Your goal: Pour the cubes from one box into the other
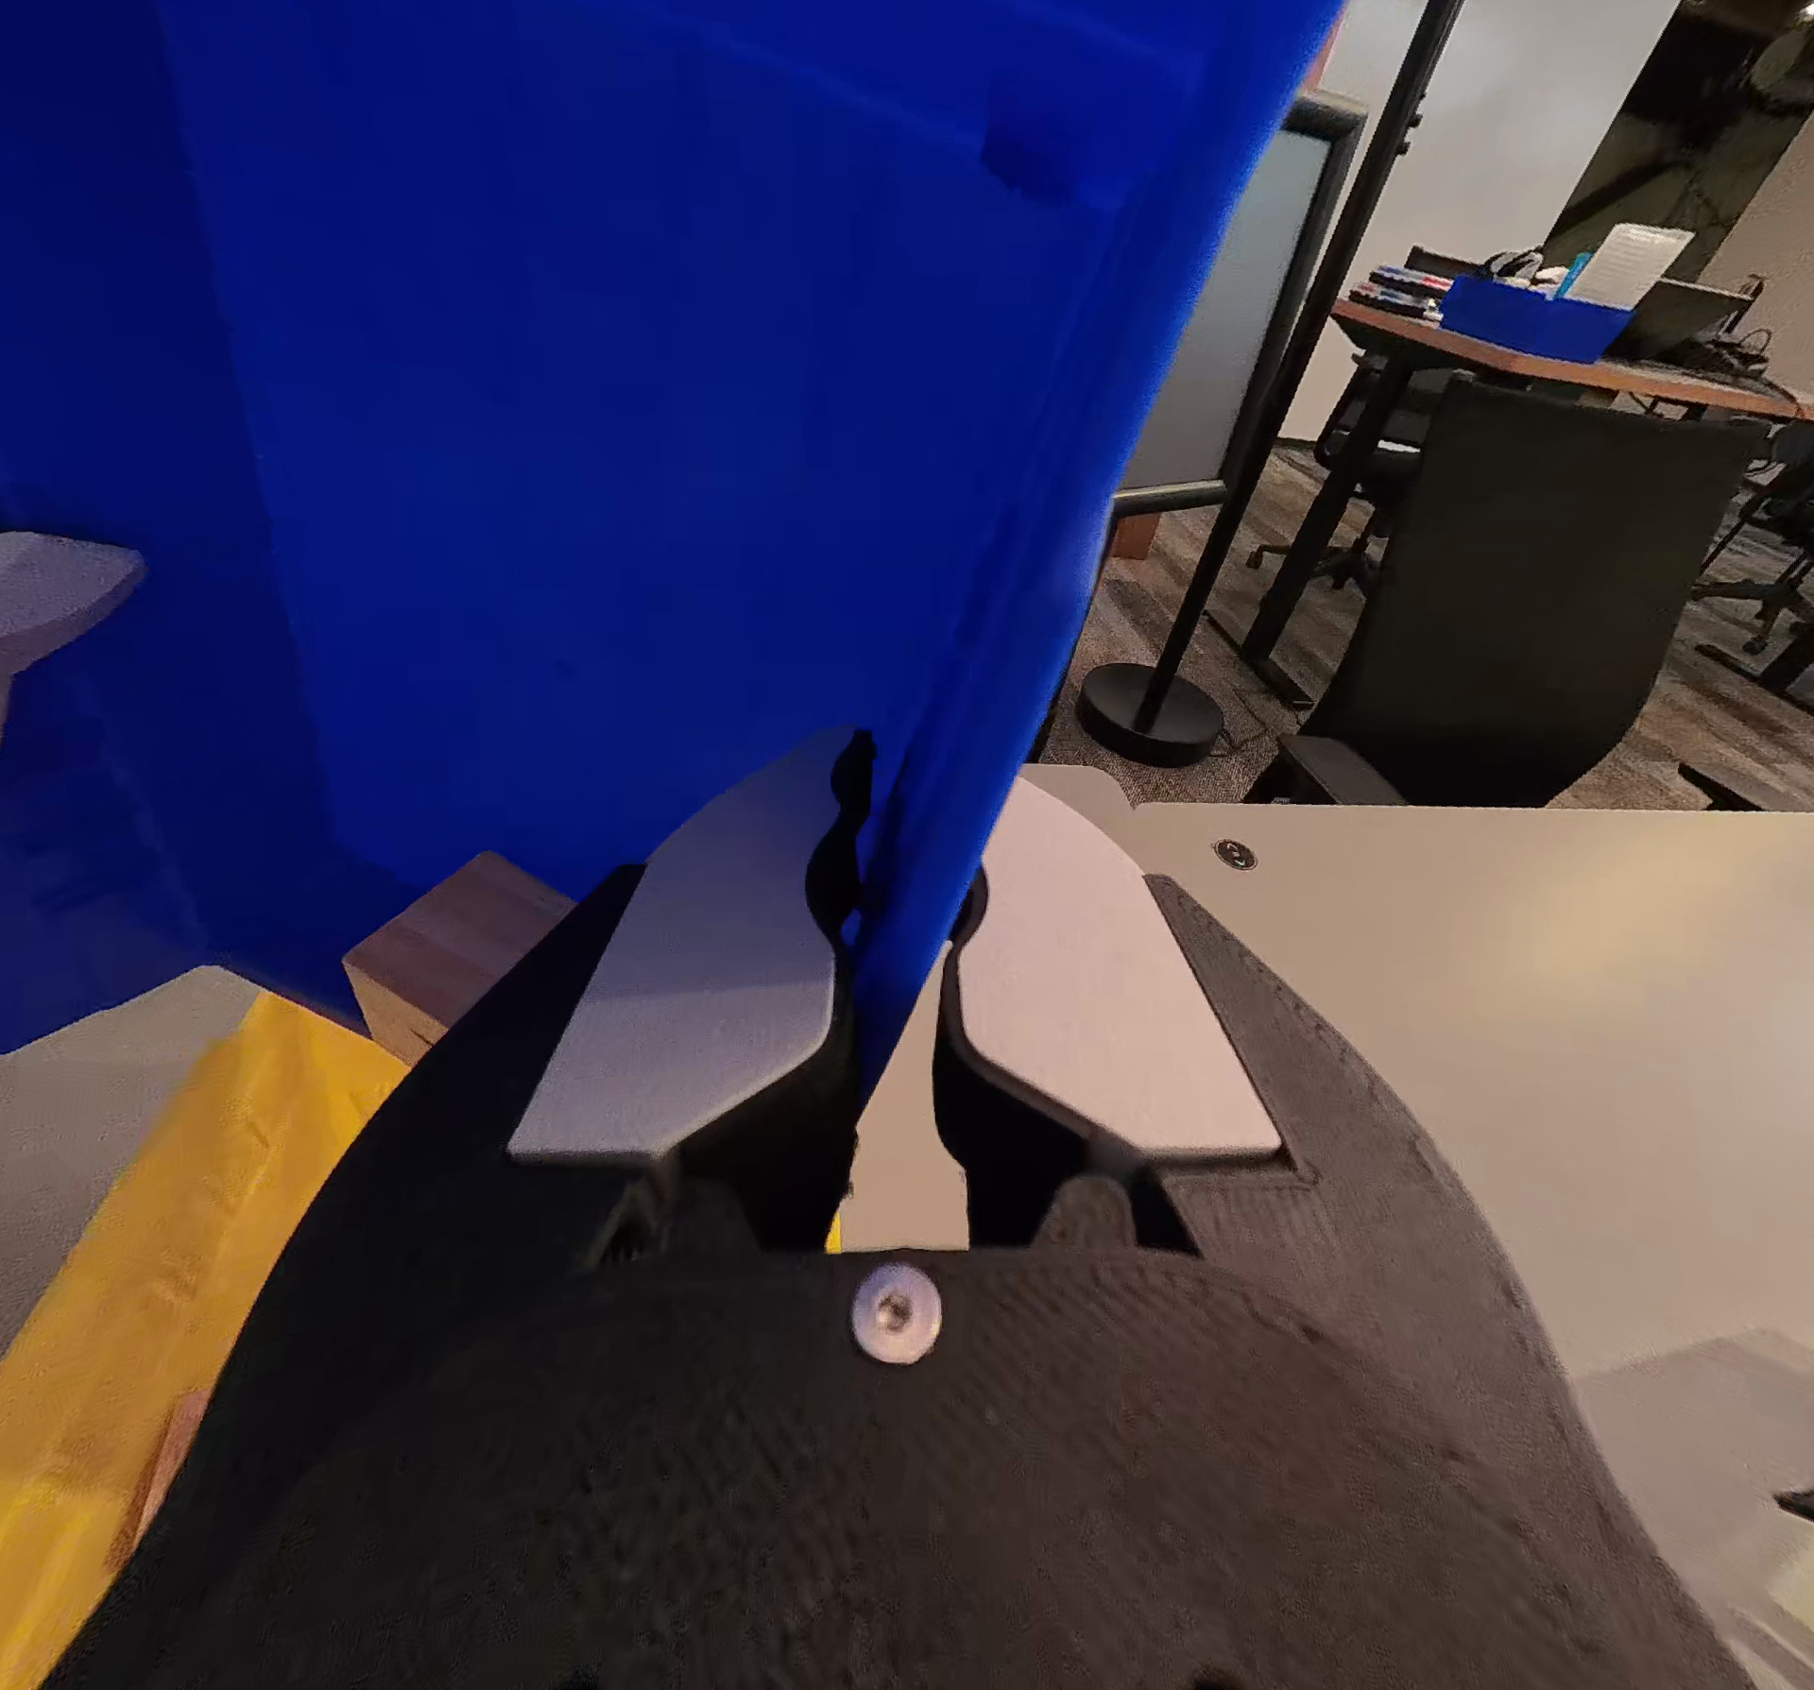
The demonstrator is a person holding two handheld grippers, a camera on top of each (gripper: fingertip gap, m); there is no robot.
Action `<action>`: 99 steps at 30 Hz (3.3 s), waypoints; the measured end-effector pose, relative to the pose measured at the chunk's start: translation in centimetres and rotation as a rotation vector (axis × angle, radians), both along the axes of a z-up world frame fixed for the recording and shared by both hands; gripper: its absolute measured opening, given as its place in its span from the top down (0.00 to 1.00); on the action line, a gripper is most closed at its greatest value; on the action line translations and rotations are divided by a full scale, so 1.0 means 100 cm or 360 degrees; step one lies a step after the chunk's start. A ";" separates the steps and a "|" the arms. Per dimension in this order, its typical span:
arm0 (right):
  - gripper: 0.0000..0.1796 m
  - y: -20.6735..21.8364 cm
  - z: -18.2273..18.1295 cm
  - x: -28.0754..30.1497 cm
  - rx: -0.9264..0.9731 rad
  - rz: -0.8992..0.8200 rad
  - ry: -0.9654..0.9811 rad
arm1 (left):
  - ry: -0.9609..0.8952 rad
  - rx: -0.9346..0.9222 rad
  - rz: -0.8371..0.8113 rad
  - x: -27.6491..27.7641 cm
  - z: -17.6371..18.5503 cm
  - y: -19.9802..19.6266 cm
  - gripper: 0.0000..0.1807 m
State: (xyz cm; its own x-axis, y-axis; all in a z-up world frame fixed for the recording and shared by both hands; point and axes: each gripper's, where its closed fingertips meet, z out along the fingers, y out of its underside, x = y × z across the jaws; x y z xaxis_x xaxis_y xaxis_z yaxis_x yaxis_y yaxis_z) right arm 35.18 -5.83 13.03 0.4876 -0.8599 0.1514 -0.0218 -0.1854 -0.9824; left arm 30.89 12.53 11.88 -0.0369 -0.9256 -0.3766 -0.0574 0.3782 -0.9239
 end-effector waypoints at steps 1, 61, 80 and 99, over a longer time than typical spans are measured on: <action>0.94 0.002 -0.001 0.001 0.0001 0.0003 0.0000 | 0.0000 0.0002 0.0002 0.001 -0.001 0.001 0.95; 0.96 -0.113 0.102 0.068 -0.0516 -0.0130 0.0816 | 0.0419 -0.0682 -0.0672 -0.061 0.026 -0.112 0.71; 0.97 -0.227 -0.133 0.077 -0.0747 -0.0226 0.1909 | 0.1016 -0.0508 -0.0456 -0.118 -0.134 -0.060 0.69; 0.97 -0.239 -0.164 0.078 -0.0820 -0.0202 0.1973 | 0.0906 -0.0585 -0.0329 -0.186 -0.117 0.004 0.72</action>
State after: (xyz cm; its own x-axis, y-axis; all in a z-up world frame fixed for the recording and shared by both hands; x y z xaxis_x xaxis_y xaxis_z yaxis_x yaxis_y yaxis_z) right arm 42.98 -29.77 -3.36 0.4597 -0.8880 -0.0108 -0.8819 -0.4551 -0.1229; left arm 12.30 12.93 0.22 -0.3241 -0.9418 0.0891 -0.5304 0.1029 -0.8415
